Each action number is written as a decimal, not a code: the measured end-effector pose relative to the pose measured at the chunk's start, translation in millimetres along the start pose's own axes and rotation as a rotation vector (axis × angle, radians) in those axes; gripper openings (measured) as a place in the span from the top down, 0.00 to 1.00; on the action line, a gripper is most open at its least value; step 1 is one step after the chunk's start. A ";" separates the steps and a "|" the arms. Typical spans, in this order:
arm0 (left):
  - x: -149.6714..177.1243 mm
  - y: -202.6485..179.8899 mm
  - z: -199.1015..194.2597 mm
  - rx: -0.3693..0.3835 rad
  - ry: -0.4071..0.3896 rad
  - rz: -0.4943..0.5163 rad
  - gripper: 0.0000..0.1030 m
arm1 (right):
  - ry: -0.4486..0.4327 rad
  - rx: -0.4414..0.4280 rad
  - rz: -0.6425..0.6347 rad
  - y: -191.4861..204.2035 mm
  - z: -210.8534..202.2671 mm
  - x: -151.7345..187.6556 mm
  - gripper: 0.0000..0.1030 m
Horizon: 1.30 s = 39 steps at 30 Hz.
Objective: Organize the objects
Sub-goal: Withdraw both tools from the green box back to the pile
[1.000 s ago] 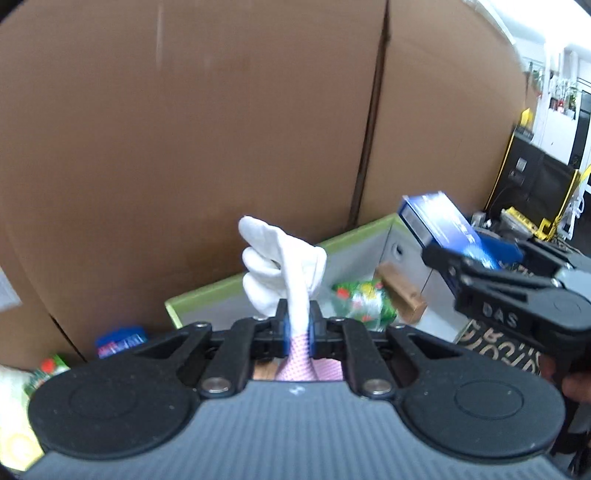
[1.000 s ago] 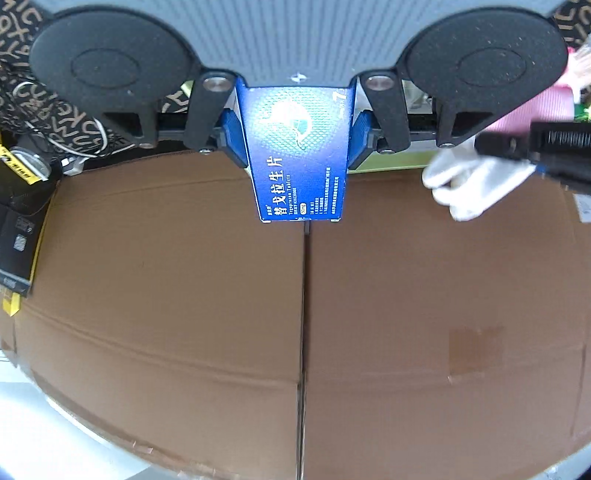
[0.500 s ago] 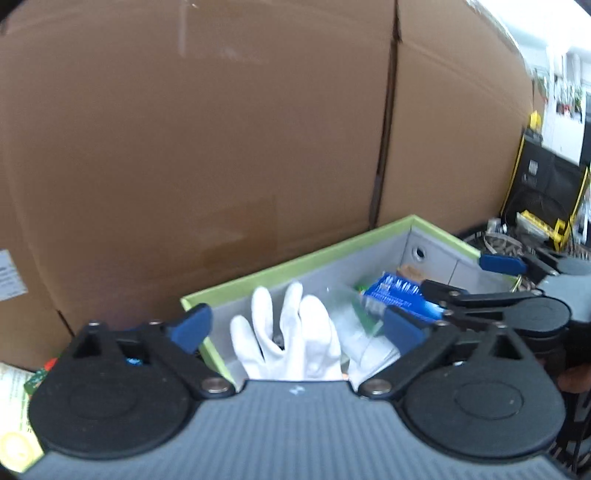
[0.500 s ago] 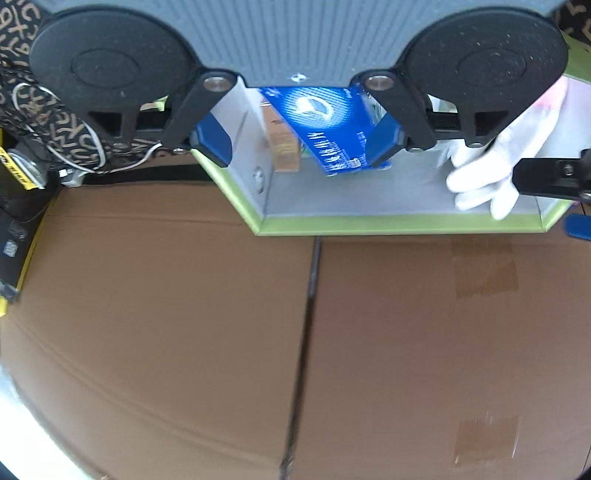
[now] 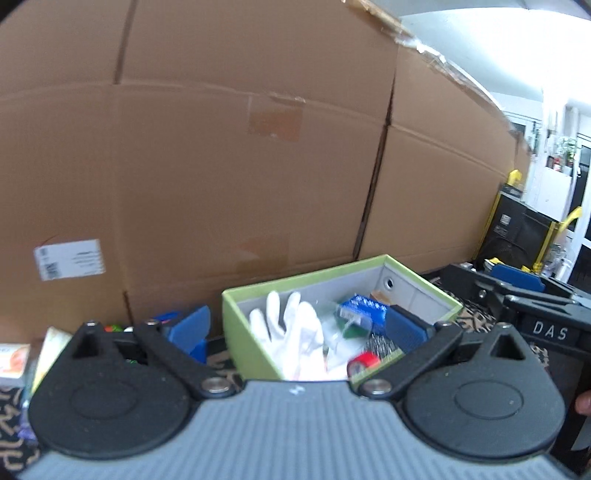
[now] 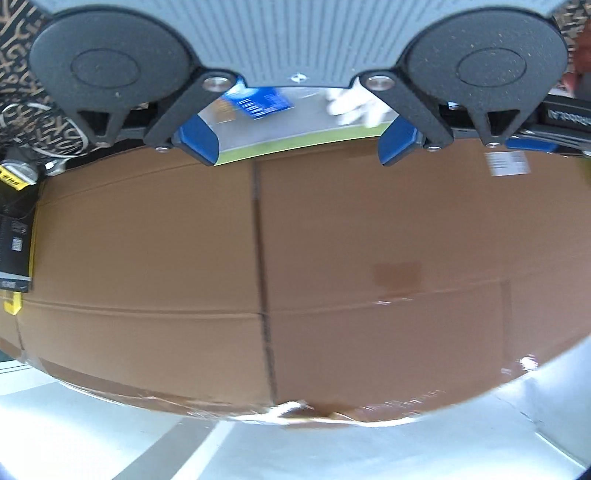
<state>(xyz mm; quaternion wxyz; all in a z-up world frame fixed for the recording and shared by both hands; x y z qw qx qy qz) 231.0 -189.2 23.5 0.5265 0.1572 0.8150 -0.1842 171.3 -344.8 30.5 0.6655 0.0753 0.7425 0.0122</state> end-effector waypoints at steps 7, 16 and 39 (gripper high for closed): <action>41.9 48.4 -66.9 -0.120 -0.018 -0.034 0.00 | 0.019 -0.130 0.042 54.5 -26.6 32.0 0.01; 97.1 127.9 -109.8 -0.284 0.061 -0.133 0.00 | 0.151 -0.264 0.021 124.5 -29.3 91.8 0.00; 105.0 244.2 -139.0 -0.423 0.029 -0.212 0.00 | 0.369 -0.321 0.010 252.3 69.5 128.8 0.12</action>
Point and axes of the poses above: each gripper's, at about its wrist camera, not at the fingertips, and z roughly the way its jaws point, y to its left, x to its underside, the point moved 8 cm from there along z, roughly the way its jaws point, and after that the axes turned 2 degrees about -y, right-handed, at the moved point
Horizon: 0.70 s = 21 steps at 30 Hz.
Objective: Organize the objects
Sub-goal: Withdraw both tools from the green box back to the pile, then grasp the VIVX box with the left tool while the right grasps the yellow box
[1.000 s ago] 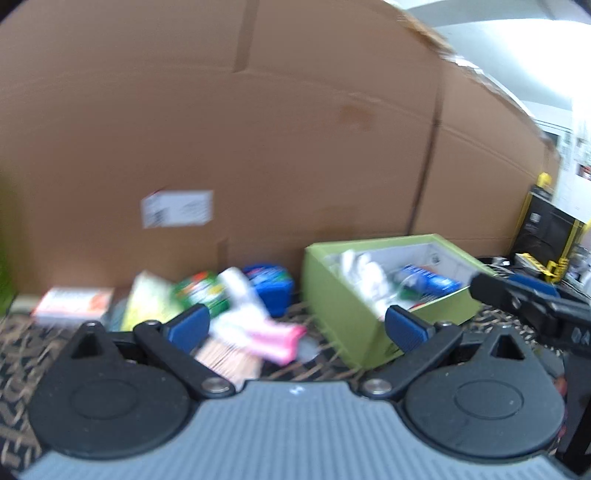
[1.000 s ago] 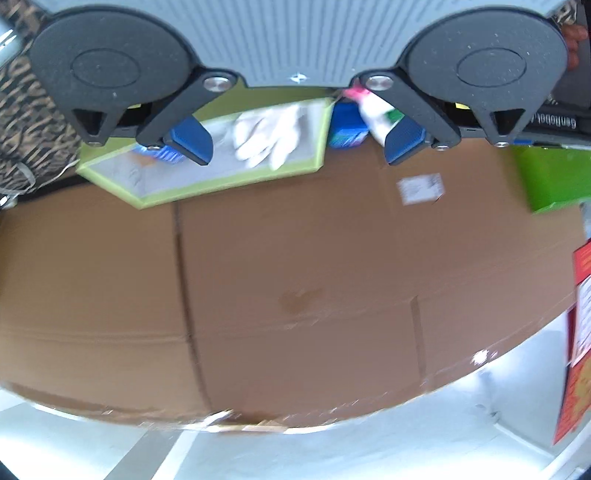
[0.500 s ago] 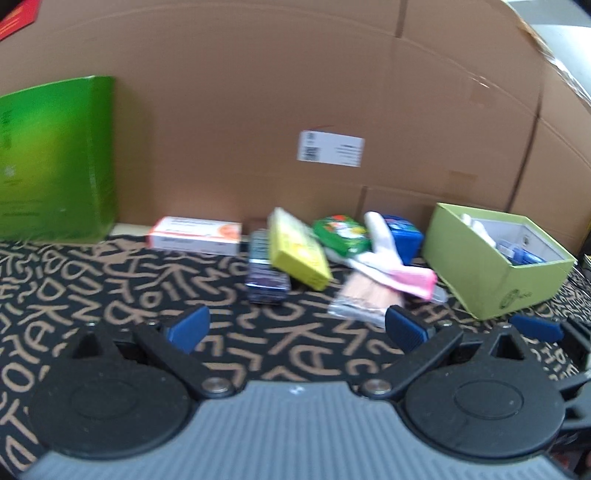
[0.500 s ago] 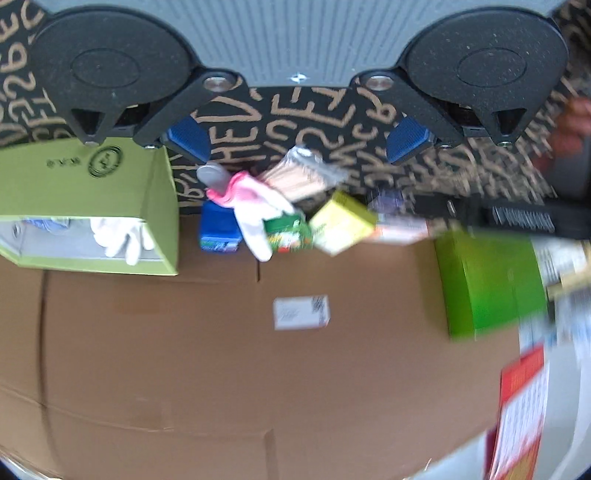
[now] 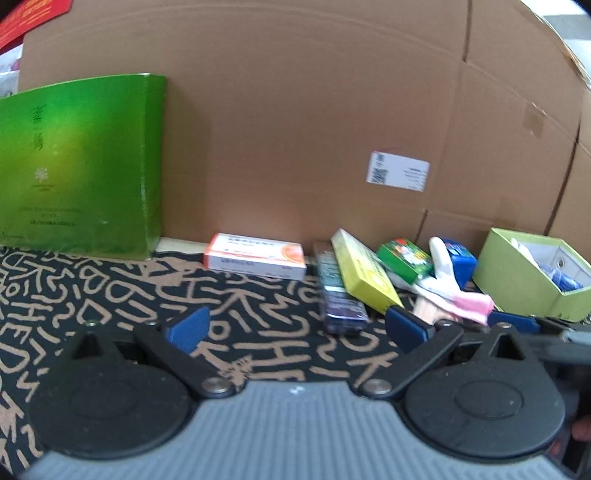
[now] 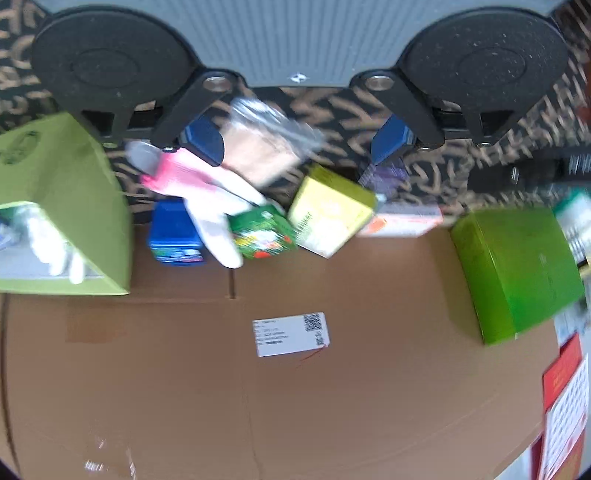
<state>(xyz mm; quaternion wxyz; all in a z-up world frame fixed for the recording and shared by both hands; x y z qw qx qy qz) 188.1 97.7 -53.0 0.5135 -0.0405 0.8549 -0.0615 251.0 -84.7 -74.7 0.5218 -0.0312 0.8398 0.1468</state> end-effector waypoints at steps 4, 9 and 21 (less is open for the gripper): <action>-2.1 11.4 5.1 0.009 -0.008 -0.002 0.00 | 0.023 -0.028 0.051 10.7 37.2 -10.0 0.12; -5.3 14.2 13.6 0.039 -0.014 0.027 0.00 | 0.068 -0.003 0.096 14.9 77.8 -13.1 0.12; -9.6 -10.0 49.9 0.122 0.029 0.054 0.00 | 0.073 -0.035 0.077 5.9 62.1 -12.5 0.30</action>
Point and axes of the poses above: each gripper's, at about its wrist camera, not at the fingertips, and z roughly the way its jaws point, y to its left, x to its underside, the point moved 8 cm from there along z, roughly the way its jaws point, and after that the axes turned 2 degrees about -y, right-handed, at the moved point
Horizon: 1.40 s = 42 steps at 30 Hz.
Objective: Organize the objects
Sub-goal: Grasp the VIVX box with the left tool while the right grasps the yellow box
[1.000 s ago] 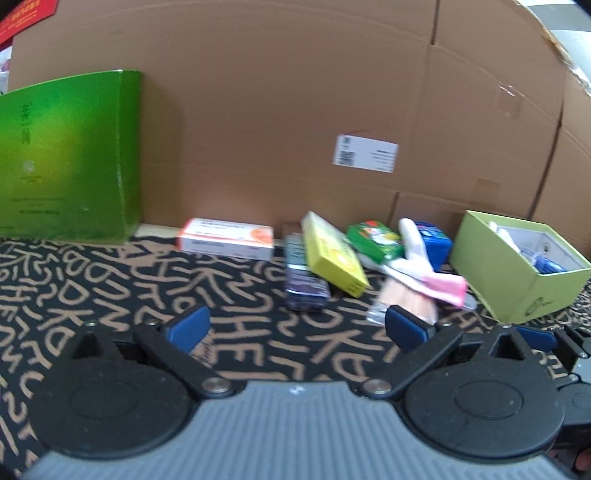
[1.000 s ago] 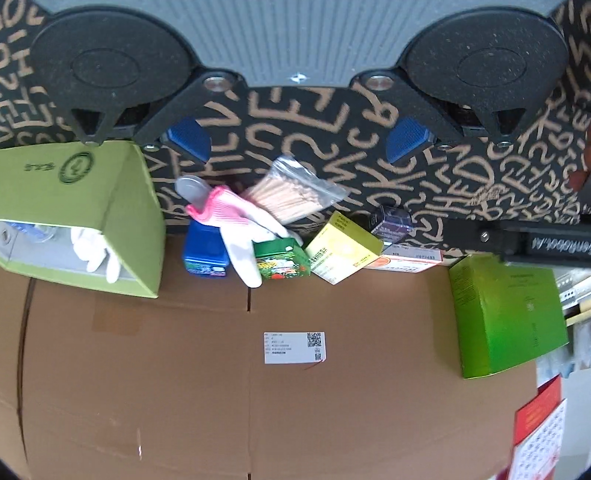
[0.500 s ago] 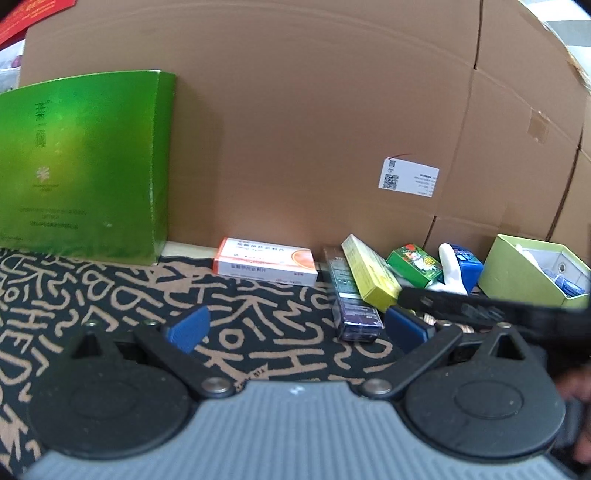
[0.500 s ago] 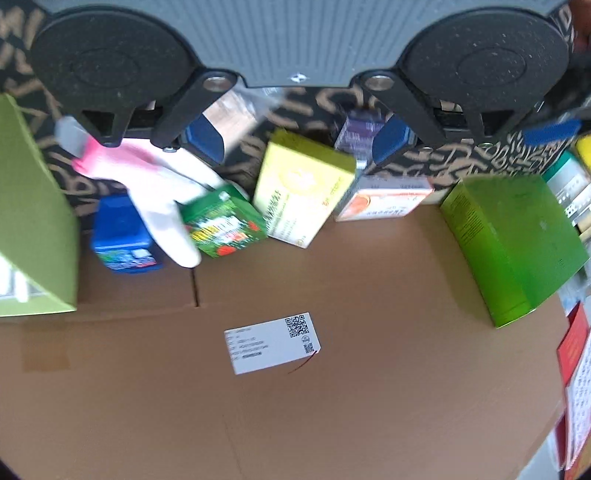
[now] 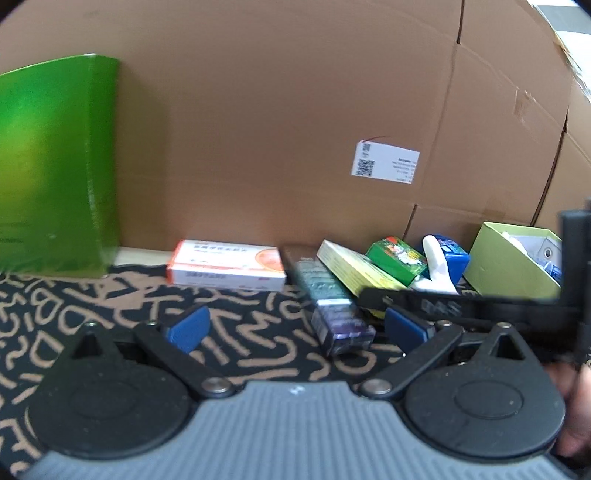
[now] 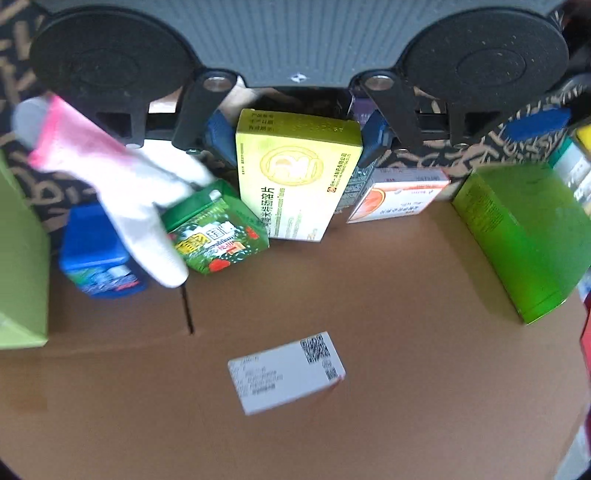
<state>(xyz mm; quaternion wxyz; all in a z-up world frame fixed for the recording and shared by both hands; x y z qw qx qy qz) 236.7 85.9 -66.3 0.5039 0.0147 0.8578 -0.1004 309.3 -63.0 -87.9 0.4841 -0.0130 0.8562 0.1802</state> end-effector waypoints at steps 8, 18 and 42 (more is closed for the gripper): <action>-10.1 -19.9 28.3 0.056 0.017 -0.059 0.01 | -0.015 0.023 -0.198 -12.6 -71.7 28.0 0.31; 18.2 -32.6 83.6 -0.023 0.167 -0.011 0.56 | 0.010 0.046 -0.237 -21.5 -126.5 59.2 0.31; 58.0 -56.5 14.0 -0.062 0.246 0.140 0.39 | 0.105 0.131 -0.298 -26.0 -132.0 86.8 0.17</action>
Point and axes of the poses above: each gripper's, at about its wrist camera, not at the fingertips, and z roughly the way its jaws point, y to its left, x to its underside, the point moved 8 cm from there along z, roughly the way its jaws point, and after that the axes turned 2 degrees about -y, right-handed, at the moved point
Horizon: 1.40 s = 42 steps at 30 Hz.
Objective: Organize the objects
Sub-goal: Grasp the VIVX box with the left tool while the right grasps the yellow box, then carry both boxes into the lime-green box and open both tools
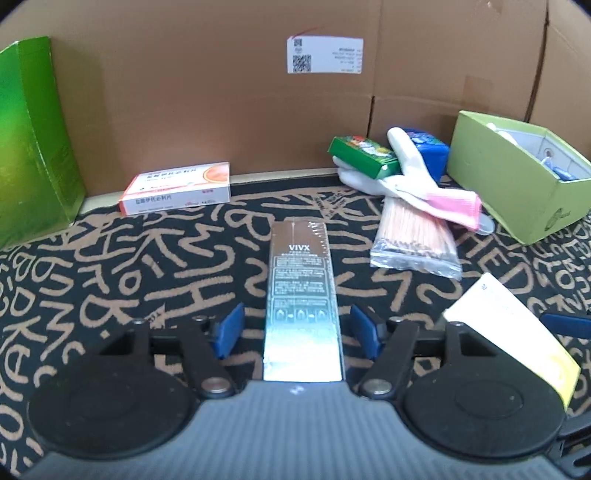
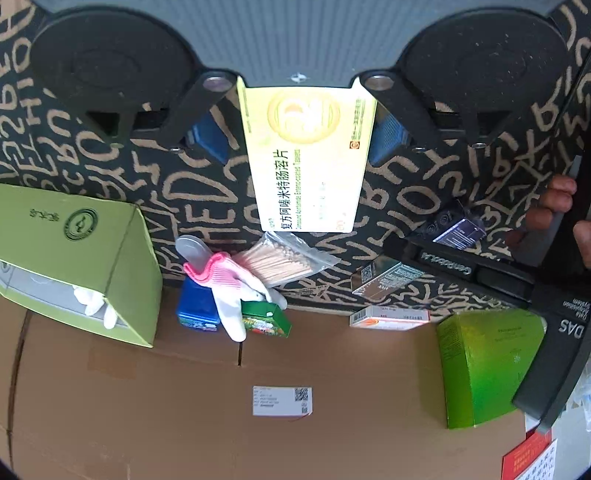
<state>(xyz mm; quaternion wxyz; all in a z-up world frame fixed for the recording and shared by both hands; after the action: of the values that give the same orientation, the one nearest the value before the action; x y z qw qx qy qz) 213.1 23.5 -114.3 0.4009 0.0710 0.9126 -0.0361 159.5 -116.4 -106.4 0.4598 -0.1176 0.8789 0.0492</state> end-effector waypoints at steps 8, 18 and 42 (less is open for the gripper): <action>-3.2 -7.0 1.4 -0.002 0.011 0.029 0.63 | -0.033 -0.056 0.058 -2.3 -5.9 1.3 0.32; -40.0 -71.4 -45.9 0.148 -0.078 0.059 0.63 | -0.181 -0.005 0.117 -53.4 -60.4 -22.2 0.32; -168.6 -273.1 18.3 0.270 -0.192 0.117 0.63 | -0.343 0.368 0.052 -293.6 -52.2 -112.3 0.32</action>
<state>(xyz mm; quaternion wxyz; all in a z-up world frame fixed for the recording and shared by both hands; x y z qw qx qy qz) 295.8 -265.3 -0.1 0.4744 0.1732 0.8514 -0.1415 253.6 -392.6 21.8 0.6145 0.0010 0.7848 -0.0805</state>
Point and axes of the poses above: each gripper's, at about its wrist camera, not at the fingertips, and z roughly the way its jaws point, y to its left, x to its underside, the point moved 8 cm from there along z, roughly the way its jaws point, and after that the axes turned 2 degrees about -y, right-handed, at the moved point
